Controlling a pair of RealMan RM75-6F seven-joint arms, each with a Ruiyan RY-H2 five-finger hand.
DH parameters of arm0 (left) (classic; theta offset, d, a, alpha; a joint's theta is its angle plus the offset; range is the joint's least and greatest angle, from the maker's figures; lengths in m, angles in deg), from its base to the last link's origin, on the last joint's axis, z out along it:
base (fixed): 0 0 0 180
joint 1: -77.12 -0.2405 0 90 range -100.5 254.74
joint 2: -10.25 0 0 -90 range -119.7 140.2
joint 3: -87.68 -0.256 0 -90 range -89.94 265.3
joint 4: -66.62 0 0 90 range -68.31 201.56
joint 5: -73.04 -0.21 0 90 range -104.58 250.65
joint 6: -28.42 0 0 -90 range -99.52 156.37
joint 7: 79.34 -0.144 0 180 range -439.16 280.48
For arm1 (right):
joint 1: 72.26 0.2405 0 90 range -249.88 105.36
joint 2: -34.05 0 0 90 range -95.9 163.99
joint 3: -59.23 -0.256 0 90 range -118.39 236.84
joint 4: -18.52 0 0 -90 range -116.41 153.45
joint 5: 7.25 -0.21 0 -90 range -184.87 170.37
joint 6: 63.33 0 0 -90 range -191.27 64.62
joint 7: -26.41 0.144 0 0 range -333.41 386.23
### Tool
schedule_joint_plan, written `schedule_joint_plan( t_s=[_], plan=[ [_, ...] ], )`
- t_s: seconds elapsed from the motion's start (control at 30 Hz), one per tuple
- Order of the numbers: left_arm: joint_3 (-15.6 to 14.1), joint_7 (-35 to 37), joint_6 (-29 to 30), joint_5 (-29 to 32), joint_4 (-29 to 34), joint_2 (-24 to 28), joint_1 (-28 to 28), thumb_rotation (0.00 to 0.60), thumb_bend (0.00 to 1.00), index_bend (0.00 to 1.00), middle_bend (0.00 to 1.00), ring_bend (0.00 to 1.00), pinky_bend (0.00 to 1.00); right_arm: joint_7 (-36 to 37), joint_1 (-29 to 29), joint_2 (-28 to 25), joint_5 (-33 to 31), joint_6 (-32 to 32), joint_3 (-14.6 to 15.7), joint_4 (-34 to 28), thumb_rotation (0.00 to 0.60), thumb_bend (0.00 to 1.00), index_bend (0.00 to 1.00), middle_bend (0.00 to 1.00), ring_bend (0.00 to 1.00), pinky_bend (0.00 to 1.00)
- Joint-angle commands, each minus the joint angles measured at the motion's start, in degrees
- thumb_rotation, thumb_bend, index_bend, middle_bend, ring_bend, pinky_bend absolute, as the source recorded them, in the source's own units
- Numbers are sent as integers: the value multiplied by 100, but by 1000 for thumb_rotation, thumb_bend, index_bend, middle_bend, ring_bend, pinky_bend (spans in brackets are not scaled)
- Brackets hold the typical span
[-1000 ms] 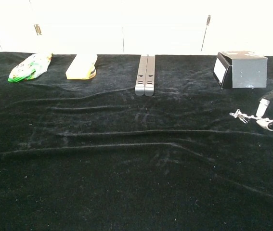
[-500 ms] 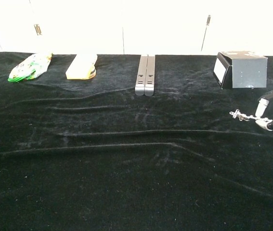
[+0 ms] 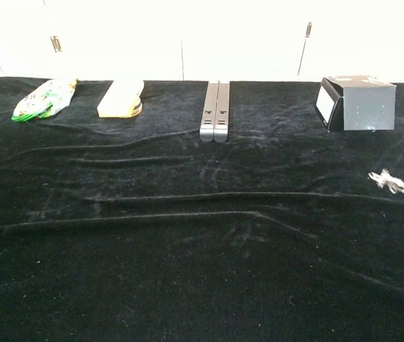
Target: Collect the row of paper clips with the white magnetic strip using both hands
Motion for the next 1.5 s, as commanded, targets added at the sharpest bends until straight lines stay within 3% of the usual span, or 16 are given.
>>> schedule_joint_plan(
  t_s=[0.03,0.3,0.37,0.63,0.77,1.0,1.17,1.37,1.5],
  plan=[
    [-21,-90,74,-49,73,3,-11,600,458,391,208,79,15,98,-236,-5,196,-186,227,80,600,484,852,223,80,0],
    [-53,-162,85,-81,201,51,-18,600,469,397,208,78,15,680,-283,111,295,95,186,353,600,484,835,211,80,0],
    [-33,-113,97,-58,205,67,-33,600,480,399,208,79,15,859,-246,104,371,183,172,374,600,484,749,190,103,0],
    [-12,74,84,-31,178,110,-69,600,481,397,208,78,15,816,-130,106,569,368,127,499,600,476,141,20,63,0],
    [-16,89,131,-61,199,122,-79,600,480,392,208,79,15,726,-95,73,606,452,121,471,600,430,17,0,45,0],
    [-53,92,159,-102,260,170,-113,600,480,390,205,71,15,462,-154,-520,934,214,181,-157,600,412,0,0,2,0],
    [-224,-242,-96,-175,598,370,-78,600,478,394,185,52,16,-517,-366,-1453,1191,-438,126,-1008,600,411,0,0,0,0],
    [-418,-1052,-94,-315,1343,569,-76,600,475,393,183,50,19,-1680,-781,-1718,1029,-1107,64,-1217,600,410,0,0,0,0],
    [-518,-1579,117,-455,1751,620,-123,600,473,363,183,51,28,-930,-880,-1613,668,-919,-22,-835,600,410,0,0,0,0]
  ],
)
